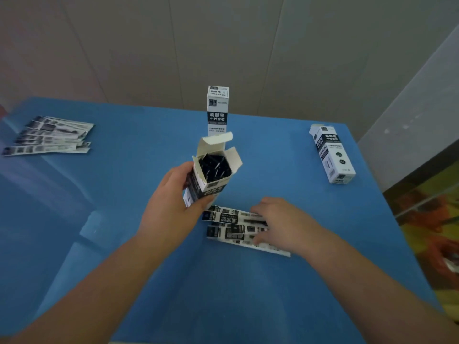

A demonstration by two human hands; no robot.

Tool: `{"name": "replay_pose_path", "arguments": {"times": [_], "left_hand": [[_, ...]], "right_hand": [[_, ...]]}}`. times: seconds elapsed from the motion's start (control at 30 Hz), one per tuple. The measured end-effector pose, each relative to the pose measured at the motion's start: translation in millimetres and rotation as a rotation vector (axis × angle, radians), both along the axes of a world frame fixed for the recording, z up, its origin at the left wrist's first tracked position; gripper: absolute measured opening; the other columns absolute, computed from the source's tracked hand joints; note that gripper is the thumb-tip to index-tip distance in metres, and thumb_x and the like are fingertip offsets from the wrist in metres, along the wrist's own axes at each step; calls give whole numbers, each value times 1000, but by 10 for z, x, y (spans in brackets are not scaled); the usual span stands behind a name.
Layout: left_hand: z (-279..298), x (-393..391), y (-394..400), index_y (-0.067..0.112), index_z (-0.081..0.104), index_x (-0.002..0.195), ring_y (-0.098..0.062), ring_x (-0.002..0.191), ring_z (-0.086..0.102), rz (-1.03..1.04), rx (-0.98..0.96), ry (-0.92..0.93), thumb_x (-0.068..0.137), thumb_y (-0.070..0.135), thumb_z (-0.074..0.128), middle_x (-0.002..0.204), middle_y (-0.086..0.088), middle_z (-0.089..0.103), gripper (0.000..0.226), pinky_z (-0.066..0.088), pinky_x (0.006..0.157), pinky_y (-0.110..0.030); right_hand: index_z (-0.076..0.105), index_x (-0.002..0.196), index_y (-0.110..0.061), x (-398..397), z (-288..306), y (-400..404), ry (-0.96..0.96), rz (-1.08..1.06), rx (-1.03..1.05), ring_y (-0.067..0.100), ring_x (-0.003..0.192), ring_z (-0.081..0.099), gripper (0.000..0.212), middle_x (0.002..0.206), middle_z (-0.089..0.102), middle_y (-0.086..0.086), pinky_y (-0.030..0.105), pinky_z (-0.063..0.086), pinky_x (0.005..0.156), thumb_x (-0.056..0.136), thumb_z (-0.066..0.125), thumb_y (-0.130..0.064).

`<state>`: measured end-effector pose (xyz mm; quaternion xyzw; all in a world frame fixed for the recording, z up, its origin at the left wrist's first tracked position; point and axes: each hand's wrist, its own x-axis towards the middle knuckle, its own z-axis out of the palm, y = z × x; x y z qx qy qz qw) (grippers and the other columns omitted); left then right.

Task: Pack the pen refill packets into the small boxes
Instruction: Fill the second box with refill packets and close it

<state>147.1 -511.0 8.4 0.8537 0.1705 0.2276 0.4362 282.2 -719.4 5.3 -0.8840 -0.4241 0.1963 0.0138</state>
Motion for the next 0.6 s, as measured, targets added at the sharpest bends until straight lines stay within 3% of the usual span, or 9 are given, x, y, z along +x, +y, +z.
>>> {"name": "replay_pose_path", "arguments": {"times": [0.13,0.37,0.5,0.6], "left_hand": [[-3,-23,-8,72,38,117,13,113,52,19,0,-14,70,61,63,118,38,51,54,47,91,-25],[26,-43,0,52,47,129,3,116,56,16,3,-1,72,59,64,122,24,58,60,52,98,-39],[42,-68,-14,53,45,129,1,117,57,22,3,6,71,59,63,123,25,57,61,52,99,-41],[43,-82,-23,60,44,125,-2,118,58,28,-2,8,70,59,64,123,26,56,58,52,99,-41]], "right_hand": [[69,112,-22,28,-18,19,-118,19,43,23,107,57,22,107,57,-2,35,50,78,95,62,-33],[71,101,-18,48,56,112,-238,21,20,27,100,61,20,104,62,2,39,55,77,91,54,-14],[61,87,-14,68,60,110,-238,-13,40,27,94,60,10,95,61,2,36,52,69,91,53,-12],[53,75,-21,96,101,97,-216,-87,116,25,83,58,18,84,57,-1,31,40,60,93,53,-19]]}}
